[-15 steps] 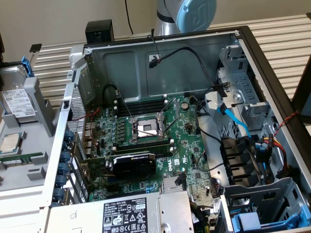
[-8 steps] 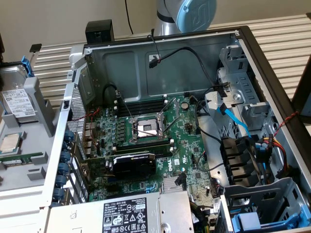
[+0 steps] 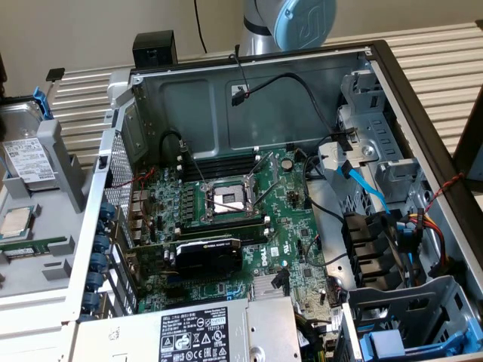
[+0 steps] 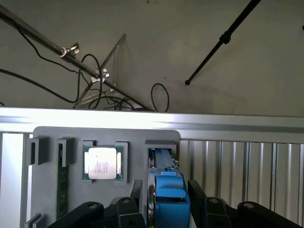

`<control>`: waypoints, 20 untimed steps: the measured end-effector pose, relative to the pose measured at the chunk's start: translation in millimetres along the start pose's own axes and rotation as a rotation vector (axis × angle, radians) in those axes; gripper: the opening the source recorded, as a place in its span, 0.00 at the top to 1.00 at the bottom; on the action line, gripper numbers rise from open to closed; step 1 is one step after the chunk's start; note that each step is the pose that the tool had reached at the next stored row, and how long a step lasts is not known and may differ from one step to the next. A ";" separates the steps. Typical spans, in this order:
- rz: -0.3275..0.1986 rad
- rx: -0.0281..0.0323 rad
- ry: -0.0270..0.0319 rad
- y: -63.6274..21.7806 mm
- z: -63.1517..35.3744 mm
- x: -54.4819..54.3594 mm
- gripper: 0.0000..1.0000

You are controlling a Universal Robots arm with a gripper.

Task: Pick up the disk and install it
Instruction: 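Pick up the disk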

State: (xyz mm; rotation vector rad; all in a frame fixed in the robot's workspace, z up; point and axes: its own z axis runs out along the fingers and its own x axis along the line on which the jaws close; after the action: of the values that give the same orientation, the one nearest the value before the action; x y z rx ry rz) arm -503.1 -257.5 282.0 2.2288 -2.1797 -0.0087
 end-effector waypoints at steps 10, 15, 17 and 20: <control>0.000 0.0021 0.0001 0.0 1.5 0.0 0.49; 0.000 0.0022 0.0001 -0.1 2.4 0.0 0.49; 0.000 0.0022 0.0001 0.0 2.4 0.0 0.49; 0.000 0.0025 0.0009 0.0 2.7 -0.4 0.49</control>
State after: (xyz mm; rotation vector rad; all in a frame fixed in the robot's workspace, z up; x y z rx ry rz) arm -503.1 -257.1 279.4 2.2297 -2.1804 -0.0049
